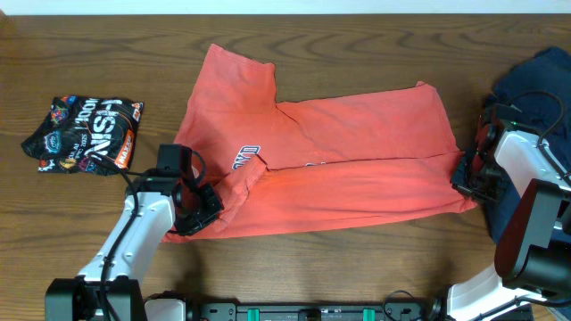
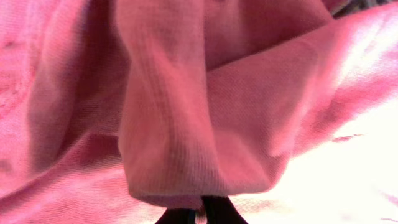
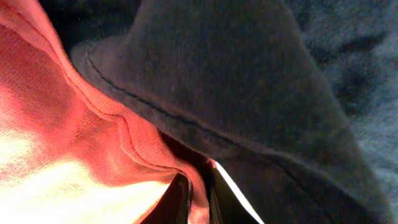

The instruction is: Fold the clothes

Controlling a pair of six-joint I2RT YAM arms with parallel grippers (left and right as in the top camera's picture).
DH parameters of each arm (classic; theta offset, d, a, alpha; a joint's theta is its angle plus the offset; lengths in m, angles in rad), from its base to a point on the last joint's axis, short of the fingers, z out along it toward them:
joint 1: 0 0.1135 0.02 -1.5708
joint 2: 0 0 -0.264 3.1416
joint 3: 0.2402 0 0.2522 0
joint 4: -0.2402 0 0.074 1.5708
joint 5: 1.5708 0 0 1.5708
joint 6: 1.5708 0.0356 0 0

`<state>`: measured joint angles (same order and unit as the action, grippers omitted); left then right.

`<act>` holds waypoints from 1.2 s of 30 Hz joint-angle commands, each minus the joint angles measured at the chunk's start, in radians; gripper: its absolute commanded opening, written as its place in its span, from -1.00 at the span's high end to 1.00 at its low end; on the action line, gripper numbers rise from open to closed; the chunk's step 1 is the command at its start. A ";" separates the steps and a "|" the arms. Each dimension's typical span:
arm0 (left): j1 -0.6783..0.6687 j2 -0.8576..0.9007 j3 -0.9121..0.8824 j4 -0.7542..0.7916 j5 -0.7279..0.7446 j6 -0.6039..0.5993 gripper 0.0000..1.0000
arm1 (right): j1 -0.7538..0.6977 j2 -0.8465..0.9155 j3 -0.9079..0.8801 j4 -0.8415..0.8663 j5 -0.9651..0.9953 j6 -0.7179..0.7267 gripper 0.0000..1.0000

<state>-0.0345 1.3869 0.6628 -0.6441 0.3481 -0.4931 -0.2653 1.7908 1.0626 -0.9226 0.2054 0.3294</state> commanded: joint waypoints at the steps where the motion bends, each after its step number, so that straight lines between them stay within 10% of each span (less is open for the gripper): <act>1: 0.007 -0.032 0.063 0.030 0.163 0.028 0.88 | -0.012 -0.022 0.006 0.003 0.003 0.014 0.78; 6: 0.061 -0.079 0.165 0.186 0.197 0.023 0.86 | -0.012 -0.022 0.006 0.003 0.003 0.014 0.78; 9: 0.113 -0.087 0.174 0.296 0.067 -0.054 0.46 | -0.012 -0.022 0.006 0.002 0.003 0.014 0.79; 12: 0.153 -0.080 0.174 0.322 -0.033 -0.158 -0.47 | -0.012 -0.022 0.006 0.002 0.001 0.014 0.78; 36: 0.134 0.115 -0.031 0.139 -0.084 0.025 -0.14 | -0.011 -0.022 0.021 -0.103 -0.058 0.018 0.95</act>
<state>0.1017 1.4654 0.6533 -0.4934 0.3019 -0.4931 -0.2653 1.7905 1.0706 -1.0119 0.0933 0.3119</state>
